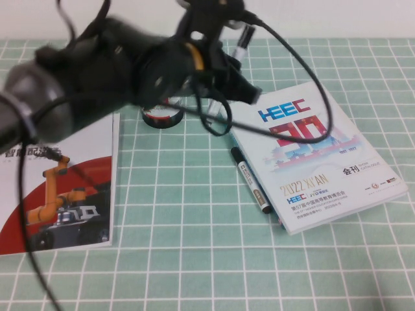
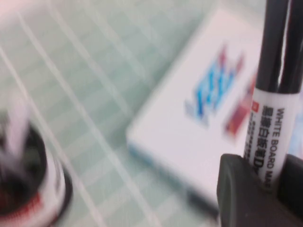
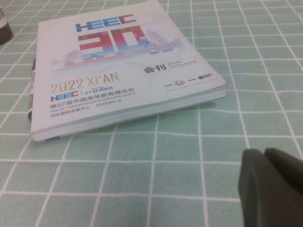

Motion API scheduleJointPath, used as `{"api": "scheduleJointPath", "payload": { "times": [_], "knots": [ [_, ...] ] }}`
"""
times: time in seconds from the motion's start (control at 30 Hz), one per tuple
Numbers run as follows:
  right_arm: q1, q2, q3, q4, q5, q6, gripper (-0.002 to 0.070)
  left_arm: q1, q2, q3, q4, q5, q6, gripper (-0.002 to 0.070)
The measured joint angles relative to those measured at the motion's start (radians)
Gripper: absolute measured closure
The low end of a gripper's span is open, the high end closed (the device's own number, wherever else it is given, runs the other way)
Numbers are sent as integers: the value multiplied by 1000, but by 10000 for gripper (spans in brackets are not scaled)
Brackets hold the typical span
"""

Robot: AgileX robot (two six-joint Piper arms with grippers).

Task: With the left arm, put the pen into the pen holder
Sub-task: Place the pen onto the pen holder

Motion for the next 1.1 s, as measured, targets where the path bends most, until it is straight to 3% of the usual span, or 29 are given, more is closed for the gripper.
{"api": "scheduleJointPath", "payload": {
  "times": [0.27,0.53,1.1],
  "knots": [
    [0,0,0,0,0,0,696,119,-27,294,8,-678,-62,566],
    [0,0,0,0,0,0,696,221,68,322,-14,-1015,-52,566],
    [0,0,0,0,0,0,696,246,257,244,-181,-1087,116,566]
  ]
}}
